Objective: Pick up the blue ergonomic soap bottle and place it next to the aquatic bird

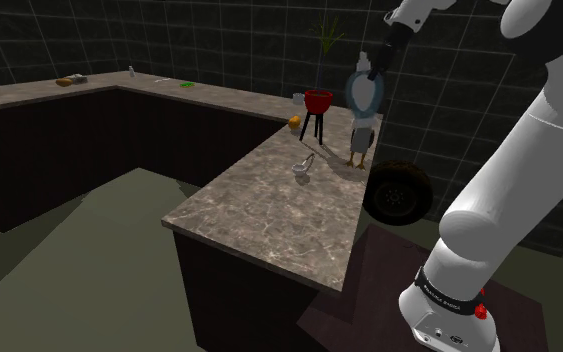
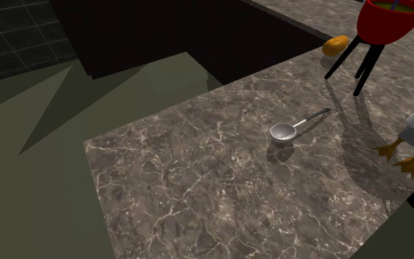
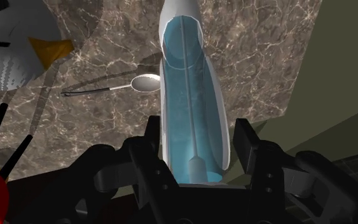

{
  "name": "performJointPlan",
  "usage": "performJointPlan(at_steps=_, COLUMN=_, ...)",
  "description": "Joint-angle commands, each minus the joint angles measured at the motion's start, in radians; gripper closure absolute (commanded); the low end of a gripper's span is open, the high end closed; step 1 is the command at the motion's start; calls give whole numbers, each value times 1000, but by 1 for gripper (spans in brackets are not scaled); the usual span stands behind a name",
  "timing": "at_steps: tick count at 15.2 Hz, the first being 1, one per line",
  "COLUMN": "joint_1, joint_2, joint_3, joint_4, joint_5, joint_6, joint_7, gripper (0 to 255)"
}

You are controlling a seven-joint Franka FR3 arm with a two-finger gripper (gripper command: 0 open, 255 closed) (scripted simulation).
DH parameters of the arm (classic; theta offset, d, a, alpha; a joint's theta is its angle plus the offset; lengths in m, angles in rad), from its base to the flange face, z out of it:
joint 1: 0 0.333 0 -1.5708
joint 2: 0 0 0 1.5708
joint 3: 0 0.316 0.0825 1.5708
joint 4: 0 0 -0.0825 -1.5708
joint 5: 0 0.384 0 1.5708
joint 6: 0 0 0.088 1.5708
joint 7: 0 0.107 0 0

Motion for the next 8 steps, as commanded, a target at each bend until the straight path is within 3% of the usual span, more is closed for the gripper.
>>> performJointPlan(at_steps=1, joint_1=1, joint_2=-9, joint_3=3, joint_4=-36, joint_5=-5, joint_6=29, joint_7=-6, gripper=255)
performJointPlan(at_steps=8, joint_1=1, joint_2=-30, joint_3=9, joint_4=-150, joint_5=-14, joint_6=122, joint_7=-28, gripper=255)
